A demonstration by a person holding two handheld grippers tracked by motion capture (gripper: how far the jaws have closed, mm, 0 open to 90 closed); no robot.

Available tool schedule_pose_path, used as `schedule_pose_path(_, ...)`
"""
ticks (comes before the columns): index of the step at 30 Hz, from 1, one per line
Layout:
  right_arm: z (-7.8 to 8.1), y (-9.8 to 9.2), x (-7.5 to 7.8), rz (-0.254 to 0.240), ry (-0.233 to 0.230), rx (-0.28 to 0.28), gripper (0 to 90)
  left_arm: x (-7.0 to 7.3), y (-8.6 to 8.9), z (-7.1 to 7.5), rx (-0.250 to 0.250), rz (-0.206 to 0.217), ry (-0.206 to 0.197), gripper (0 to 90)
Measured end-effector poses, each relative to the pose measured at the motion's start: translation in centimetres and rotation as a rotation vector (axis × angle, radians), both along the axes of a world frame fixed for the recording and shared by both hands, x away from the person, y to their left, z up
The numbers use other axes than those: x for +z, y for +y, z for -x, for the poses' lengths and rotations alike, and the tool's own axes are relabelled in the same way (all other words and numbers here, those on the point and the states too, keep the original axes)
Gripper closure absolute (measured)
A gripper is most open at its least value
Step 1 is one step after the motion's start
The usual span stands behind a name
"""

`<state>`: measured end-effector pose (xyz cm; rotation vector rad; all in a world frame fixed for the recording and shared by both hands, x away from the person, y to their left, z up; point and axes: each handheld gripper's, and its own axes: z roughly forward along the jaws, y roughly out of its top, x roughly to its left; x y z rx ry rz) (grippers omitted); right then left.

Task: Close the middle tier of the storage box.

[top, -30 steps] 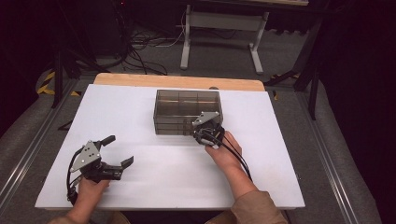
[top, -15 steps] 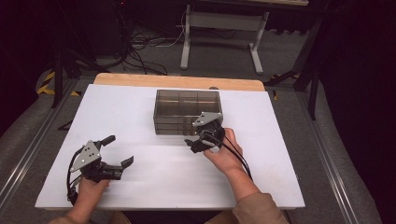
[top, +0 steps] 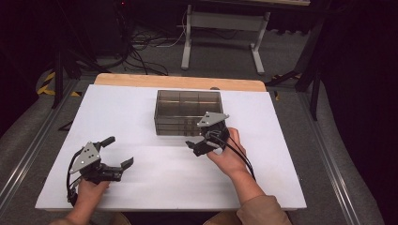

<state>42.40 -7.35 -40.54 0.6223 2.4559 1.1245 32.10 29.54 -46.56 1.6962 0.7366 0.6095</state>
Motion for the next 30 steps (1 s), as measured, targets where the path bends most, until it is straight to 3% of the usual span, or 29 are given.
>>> schedule_pose_path(9,0.4,-0.5,0.3,-0.021,-0.018,0.005,0.0,0.0,0.0,0.0,0.000,-0.001,0.000,0.3)
schedule_pose_path(13,0.8,-0.8,0.5,-0.053,-0.039,0.010,0.0,0.0,0.0,0.0,0.000,0.000,0.000,0.2)
schedule_pose_path(20,1.4,-1.9,0.7,-0.114,-0.036,0.019,0.0,0.0,0.0,0.0,-0.002,-0.002,-0.003,0.3)
schedule_pose_path(21,1.7,-2.8,0.8,-0.170,-0.044,0.024,0.0,0.0,0.0,0.0,-0.002,-0.002,-0.003,0.3)
schedule_pose_path(30,3.0,-5.9,0.5,-0.207,-0.077,-0.022,0.0,0.0,0.0,0.0,-0.002,-0.001,-0.004,0.3)
